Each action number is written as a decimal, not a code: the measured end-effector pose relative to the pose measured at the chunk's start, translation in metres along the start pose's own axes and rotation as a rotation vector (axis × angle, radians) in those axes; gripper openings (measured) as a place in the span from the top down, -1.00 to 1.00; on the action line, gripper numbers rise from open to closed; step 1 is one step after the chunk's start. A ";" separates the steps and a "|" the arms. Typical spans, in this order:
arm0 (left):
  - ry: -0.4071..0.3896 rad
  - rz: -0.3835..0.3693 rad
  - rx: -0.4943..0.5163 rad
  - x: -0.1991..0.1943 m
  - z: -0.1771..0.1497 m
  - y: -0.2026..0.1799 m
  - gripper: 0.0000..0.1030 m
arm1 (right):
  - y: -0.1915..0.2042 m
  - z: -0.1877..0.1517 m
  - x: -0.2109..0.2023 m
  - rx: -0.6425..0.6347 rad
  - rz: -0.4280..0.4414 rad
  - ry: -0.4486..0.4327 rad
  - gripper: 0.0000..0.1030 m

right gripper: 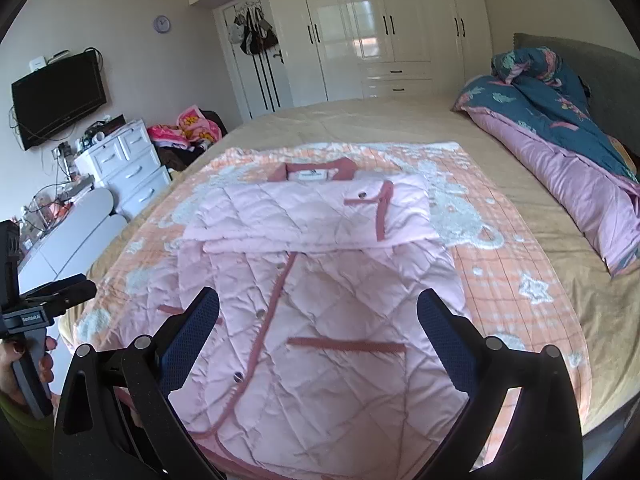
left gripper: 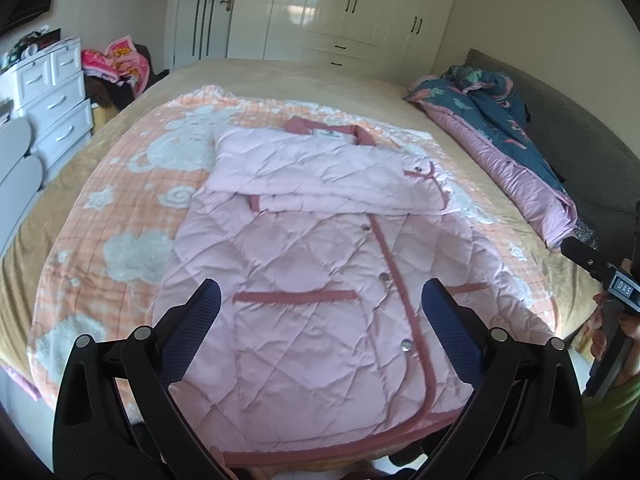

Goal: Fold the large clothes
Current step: 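Move both tools to the ribbed hem of the jacket, then grasp the ribbed jacket hem with both tools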

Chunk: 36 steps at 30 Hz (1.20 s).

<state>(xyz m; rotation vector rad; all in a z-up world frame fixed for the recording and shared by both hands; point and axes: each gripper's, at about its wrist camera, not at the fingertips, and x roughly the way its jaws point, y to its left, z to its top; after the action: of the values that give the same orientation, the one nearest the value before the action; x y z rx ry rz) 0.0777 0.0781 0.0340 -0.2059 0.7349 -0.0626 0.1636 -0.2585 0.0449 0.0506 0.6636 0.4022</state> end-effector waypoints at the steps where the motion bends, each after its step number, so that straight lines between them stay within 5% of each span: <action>1: 0.006 0.005 -0.005 0.001 -0.002 0.002 -0.83 | -0.002 -0.002 0.001 0.002 -0.003 0.004 -0.92; 17: 0.086 0.068 -0.063 0.020 -0.027 0.040 -0.83 | -0.038 -0.040 0.017 0.023 -0.049 0.130 -0.92; 34: 0.193 0.066 -0.216 0.026 -0.067 0.114 -0.82 | -0.073 -0.062 0.018 0.092 -0.062 0.170 -0.92; 36: 0.211 0.055 -0.224 0.027 -0.073 0.120 -0.55 | -0.076 -0.064 0.018 0.097 -0.065 0.171 -0.92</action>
<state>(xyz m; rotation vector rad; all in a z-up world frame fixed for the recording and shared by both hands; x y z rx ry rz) 0.0465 0.1800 -0.0618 -0.3971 0.9577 0.0521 0.1642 -0.3265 -0.0290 0.0871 0.8510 0.3139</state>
